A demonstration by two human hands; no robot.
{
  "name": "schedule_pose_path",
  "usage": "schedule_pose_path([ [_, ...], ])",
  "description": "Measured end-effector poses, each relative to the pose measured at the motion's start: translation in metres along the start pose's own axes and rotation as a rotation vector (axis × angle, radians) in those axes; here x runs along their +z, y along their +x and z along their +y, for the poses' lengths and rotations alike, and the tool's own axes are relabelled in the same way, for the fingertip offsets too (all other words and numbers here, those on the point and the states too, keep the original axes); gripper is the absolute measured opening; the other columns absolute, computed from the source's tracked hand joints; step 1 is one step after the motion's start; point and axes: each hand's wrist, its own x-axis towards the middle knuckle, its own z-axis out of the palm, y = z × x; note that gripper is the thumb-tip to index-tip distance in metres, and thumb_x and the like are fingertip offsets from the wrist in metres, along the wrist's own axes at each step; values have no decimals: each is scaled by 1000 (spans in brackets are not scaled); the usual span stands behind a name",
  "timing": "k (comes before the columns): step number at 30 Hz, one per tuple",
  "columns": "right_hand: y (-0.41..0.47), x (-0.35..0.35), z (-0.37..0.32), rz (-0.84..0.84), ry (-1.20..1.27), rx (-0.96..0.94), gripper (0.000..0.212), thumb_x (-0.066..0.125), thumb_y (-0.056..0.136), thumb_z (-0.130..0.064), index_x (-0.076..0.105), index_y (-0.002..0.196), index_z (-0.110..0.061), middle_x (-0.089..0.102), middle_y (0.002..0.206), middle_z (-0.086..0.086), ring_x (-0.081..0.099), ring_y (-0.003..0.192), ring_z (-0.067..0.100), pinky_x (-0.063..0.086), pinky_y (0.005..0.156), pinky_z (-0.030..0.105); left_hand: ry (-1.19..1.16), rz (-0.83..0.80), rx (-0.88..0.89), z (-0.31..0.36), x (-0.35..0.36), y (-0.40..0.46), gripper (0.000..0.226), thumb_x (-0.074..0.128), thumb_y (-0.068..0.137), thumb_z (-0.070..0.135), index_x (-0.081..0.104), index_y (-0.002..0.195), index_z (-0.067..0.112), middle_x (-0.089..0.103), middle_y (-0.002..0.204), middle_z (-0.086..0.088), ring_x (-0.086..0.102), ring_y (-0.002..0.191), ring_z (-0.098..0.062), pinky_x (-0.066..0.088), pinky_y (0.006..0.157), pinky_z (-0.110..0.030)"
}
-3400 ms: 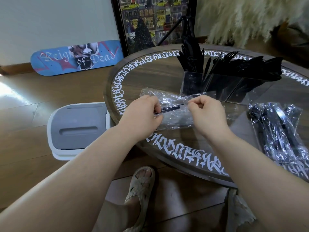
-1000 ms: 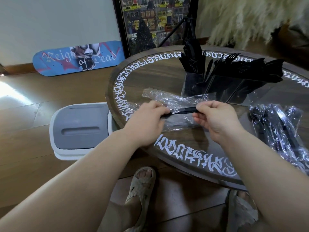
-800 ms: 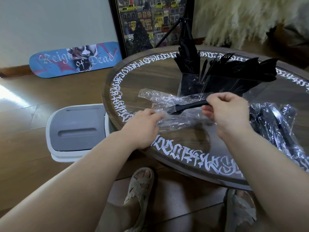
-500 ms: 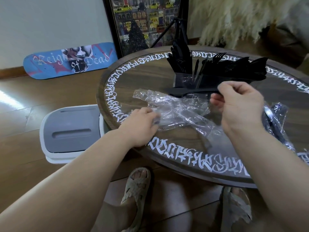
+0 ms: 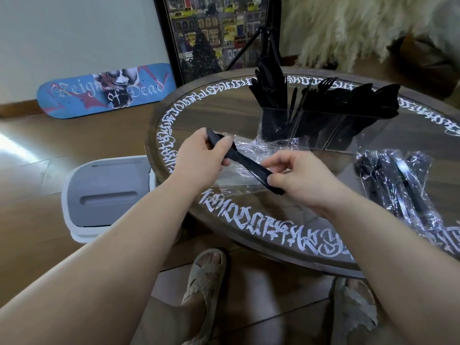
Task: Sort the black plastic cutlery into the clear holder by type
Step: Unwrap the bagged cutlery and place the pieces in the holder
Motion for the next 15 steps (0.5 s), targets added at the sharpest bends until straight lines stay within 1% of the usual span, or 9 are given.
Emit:
schedule_pose_path([
  [1, 0, 2, -1, -18, -96, -19, 26, 62, 82, 1, 68, 82, -25, 62, 73, 3, 60, 65, 18, 55, 73, 37, 27, -16, 13, -1, -1, -1, 15, 57, 94, 31, 56, 86, 18, 70, 82, -1, 66, 65, -8, 56, 75, -40],
  [3, 0, 7, -4, -45, -139, -39, 21, 61, 83, -4, 70, 83, -23, 68, 75, 6, 63, 71, 27, 56, 79, 43, 61, -55, 38, 0, -2, -3, 12, 56, 94, 29, 56, 87, 20, 70, 80, -1, 67, 68, -11, 56, 79, -44],
  [5, 1, 13, -8, -19, -75, -67, 20, 58, 88, -10, 71, 91, -25, 71, 81, 2, 66, 78, 23, 55, 79, 39, 85, -99, 60, 2, -2, -7, 11, 55, 94, 28, 58, 91, 18, 70, 80, -1, 67, 69, -11, 55, 80, -44],
  [7, 2, 17, -12, 25, -1, -131, 25, 55, 93, -14, 67, 104, -33, 71, 87, -2, 66, 79, 16, 53, 78, 33, 108, -146, 90, 4, 0, -10, 11, 55, 94, 26, 60, 95, 17, 70, 81, -2, 65, 66, -7, 56, 78, -42],
  [9, 5, 20, -13, 68, 40, -170, 28, 55, 94, -17, 63, 116, -32, 69, 88, -1, 65, 79, 14, 52, 76, 30, 101, -186, 119, 6, 1, -13, 9, 55, 95, 24, 60, 96, 18, 69, 82, -2, 62, 63, -2, 55, 75, -37],
  [10, 7, 21, -13, 89, 39, -181, 30, 55, 94, -17, 62, 120, -29, 68, 85, -2, 63, 74, 9, 50, 72, 26, 85, -196, 123, 8, 2, -15, 8, 54, 95, 23, 60, 96, 18, 68, 83, -2, 61, 62, -1, 54, 73, -35],
  [12, 8, 22, -11, 122, 20, -201, 29, 57, 93, -16, 64, 119, -27, 64, 76, -5, 55, 62, 2, 43, 61, 18, 39, -202, 101, 10, 4, -15, 8, 52, 96, 20, 59, 93, 20, 66, 81, 1, 59, 59, 1, 53, 68, -28],
  [13, 8, 22, -11, 135, 21, -206, 26, 58, 93, -16, 66, 115, -28, 64, 73, -4, 54, 59, 4, 42, 60, 19, 13, -206, 82, 10, 4, -16, 9, 50, 97, 20, 58, 93, 21, 65, 80, 1, 58, 58, 1, 52, 65, -25],
  [15, 9, 22, -10, 150, 46, -209, 21, 59, 93, -15, 68, 103, -30, 66, 71, -1, 55, 60, 8, 45, 60, 25, -25, -232, 47, 10, 6, -16, 12, 46, 99, 18, 58, 97, 18, 63, 80, 1, 57, 57, 1, 50, 61, -20],
])
